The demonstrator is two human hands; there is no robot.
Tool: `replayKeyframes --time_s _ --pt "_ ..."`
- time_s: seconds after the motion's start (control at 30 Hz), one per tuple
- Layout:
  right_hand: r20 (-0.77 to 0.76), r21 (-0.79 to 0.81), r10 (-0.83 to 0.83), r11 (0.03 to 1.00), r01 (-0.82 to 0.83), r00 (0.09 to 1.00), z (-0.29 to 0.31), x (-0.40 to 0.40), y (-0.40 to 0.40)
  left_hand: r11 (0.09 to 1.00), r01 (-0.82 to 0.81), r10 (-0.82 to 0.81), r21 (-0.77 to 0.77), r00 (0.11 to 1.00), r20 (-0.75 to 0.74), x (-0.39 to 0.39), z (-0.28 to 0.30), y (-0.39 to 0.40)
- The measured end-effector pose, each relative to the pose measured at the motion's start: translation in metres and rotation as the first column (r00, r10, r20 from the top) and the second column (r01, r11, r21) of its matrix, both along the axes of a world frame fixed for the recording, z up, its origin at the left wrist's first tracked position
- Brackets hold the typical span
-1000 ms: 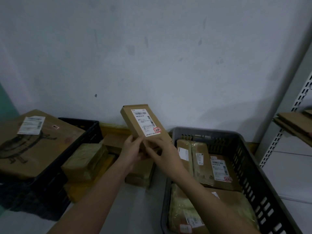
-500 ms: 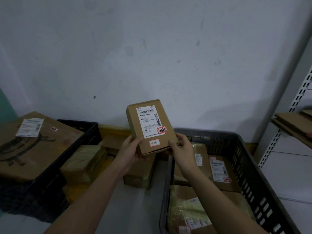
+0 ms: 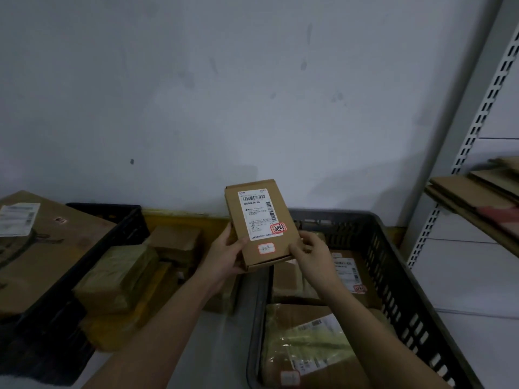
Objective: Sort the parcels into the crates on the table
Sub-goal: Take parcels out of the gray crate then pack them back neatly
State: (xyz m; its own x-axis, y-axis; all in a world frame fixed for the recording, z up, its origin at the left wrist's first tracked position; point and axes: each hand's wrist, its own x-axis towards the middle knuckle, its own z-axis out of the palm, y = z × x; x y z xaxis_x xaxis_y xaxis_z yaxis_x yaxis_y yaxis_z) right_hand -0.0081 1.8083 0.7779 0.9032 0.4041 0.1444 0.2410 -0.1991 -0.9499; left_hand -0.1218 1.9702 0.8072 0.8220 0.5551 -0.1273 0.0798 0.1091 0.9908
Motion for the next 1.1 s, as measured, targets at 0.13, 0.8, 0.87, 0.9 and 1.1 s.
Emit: replayKeyframes --time_s 0.13,0.8,0.87,0.9,1.1 --pt "0.087 -0.033 -0.033 0.999 0.036 0.996 -0.002 0.005 -0.012 0.999 -0.028 0.028 -0.027 1.0 0.01 0.02 -0.01 -0.021" --pt "0.053 -0.089 -0.523 0.846 0.525 0.851 -0.029 0.066 -0.125 0.729 0.553 -0.373 0.403 0.815 -0.444 0.08 -0.093 -0.091" --pt "0.173 -0.149 -0.498 0.84 0.522 0.85 -0.034 0.07 -0.125 0.667 0.545 -0.322 0.508 0.826 -0.463 0.08 -0.101 -0.087" --pt "0.234 -0.19 -0.475 0.834 0.519 0.848 -0.037 0.07 -0.123 0.659 0.525 -0.296 0.538 0.839 -0.456 0.08 -0.103 -0.086" --pt "0.34 -0.349 -0.388 0.794 0.498 0.857 -0.06 0.08 -0.114 0.668 0.428 -0.191 0.609 0.889 -0.416 0.084 -0.107 -0.086"
